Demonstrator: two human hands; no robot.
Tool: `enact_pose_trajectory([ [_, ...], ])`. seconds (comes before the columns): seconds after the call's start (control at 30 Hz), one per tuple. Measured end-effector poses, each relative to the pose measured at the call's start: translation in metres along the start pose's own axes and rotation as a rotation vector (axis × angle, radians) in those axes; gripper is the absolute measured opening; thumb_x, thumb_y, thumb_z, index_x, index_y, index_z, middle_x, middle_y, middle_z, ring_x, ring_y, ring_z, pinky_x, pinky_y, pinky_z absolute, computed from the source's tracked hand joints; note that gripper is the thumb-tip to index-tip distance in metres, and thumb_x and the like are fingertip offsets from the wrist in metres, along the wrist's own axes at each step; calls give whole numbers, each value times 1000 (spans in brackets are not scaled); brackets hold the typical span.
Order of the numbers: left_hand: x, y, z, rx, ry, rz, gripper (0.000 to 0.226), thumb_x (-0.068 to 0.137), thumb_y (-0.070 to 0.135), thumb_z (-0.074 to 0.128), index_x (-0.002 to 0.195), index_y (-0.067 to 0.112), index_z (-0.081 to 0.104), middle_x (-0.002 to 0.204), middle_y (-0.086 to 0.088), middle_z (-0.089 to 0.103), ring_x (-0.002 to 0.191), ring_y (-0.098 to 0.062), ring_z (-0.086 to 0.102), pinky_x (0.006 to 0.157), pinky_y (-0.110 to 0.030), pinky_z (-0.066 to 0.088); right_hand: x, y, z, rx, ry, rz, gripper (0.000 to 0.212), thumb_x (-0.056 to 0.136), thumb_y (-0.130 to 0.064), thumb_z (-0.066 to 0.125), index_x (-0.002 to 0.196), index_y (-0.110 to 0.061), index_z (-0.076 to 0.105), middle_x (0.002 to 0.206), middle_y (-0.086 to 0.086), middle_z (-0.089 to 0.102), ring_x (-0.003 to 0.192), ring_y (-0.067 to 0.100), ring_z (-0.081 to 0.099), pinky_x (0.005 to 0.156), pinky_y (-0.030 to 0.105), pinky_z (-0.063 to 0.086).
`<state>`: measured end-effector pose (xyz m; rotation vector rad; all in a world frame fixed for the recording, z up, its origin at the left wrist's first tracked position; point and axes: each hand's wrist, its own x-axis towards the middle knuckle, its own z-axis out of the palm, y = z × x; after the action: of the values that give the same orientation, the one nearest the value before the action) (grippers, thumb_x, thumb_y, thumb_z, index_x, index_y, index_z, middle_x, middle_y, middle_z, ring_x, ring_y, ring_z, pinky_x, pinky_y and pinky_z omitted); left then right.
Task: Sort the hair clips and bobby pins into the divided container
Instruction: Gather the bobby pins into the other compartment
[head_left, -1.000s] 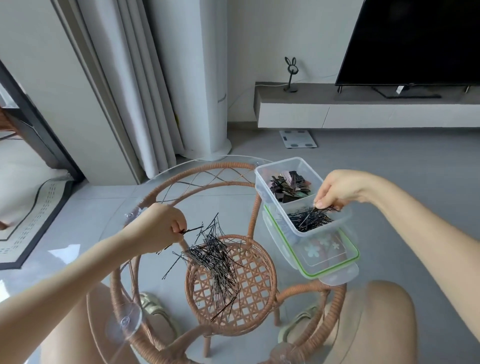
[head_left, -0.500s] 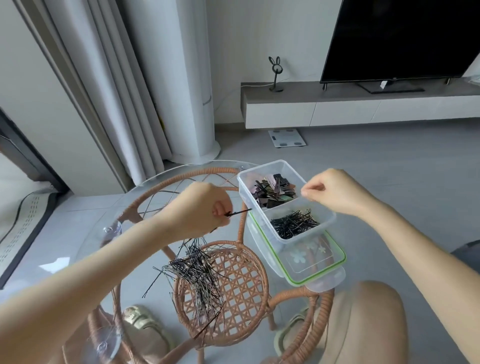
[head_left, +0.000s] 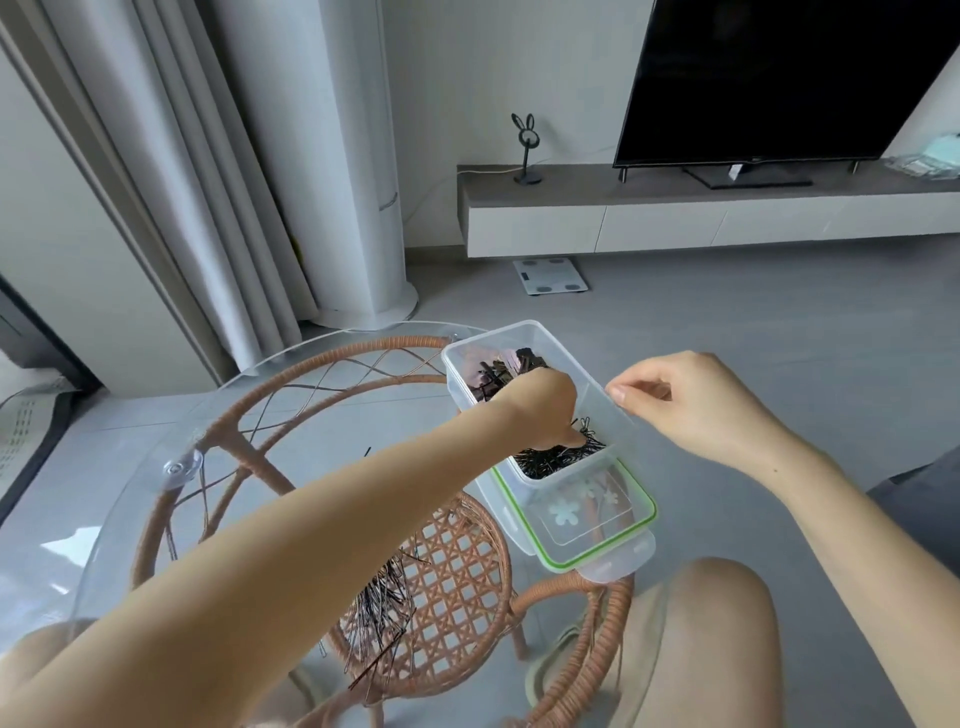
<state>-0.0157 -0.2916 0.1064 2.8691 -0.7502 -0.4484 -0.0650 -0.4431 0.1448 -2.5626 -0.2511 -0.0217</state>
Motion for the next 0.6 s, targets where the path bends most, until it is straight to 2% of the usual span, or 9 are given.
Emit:
enact_pose_trajectory([
  [0.07,-8,-4,-7,-75,34,-5,44,93,40,47,97,3,71,91,-13,68,84,-27,58,70,-26,39,-1,-5,1,-8,9,-17,16,88,-19,56,90,-18,72,82,-9,70,80,9,63,73,23,43],
  [0.13,-21,-15,-16,-189,119,-18,44,95,39,42,101,7,72,107,-12,69,95,-30,61,70,-25,38,-3,-12,1,12,37,-44,18,89,-19,55,92,-17,72,77,-13,67,80,9,64,74,24,45],
  [0.27,-58,-67,-16,-435,332,-86,41,95,38,42,87,15,75,94,-12,74,86,-28,67,81,-34,52,-17,-40,20,251,36,-112,19,90,-16,52,96,-15,71,84,-5,72,81,8,68,83,33,54],
  [0.33,-76,-104,2,-364,467,-211,41,97,35,40,90,14,74,102,-9,72,93,-28,65,82,-34,51,-27,-55,44,360,-47,-151,21,91,-14,51,101,-14,69,89,-3,72,84,6,68,84,31,55],
  [0.4,-95,-140,28,-281,500,-346,42,98,35,34,102,14,70,122,-5,64,110,-28,59,89,-34,47,-36,-67,74,391,-166,-168,24,93,-17,48,109,-14,66,101,-1,71,93,5,66,88,27,53],
  [0.47,-112,-166,56,-252,388,-452,48,98,42,26,116,21,64,143,1,48,131,-26,44,106,-40,36,-37,-76,107,367,-272,-152,30,96,-21,43,121,-14,58,115,1,66,106,9,61,95,24,48],
  [0.5,-119,-174,69,-230,315,-484,53,97,48,20,123,25,59,149,4,39,139,-25,33,113,-46,25,-33,-78,124,346,-304,-137,34,96,-23,41,127,-14,52,121,4,63,110,13,59,96,24,46],
  [0.57,-131,-180,88,-200,230,-497,59,93,53,8,133,34,48,154,9,26,146,-24,13,117,-53,0,-22,-81,156,319,-322,-90,42,98,-27,37,137,-14,39,131,10,55,115,18,54,98,28,41],
  [0.6,-136,-178,96,-209,223,-489,60,92,54,5,136,38,42,154,12,22,147,-24,6,115,-54,-8,-16,-83,172,290,-304,-68,45,98,-28,35,141,-14,33,137,13,49,118,20,49,101,32,38],
])
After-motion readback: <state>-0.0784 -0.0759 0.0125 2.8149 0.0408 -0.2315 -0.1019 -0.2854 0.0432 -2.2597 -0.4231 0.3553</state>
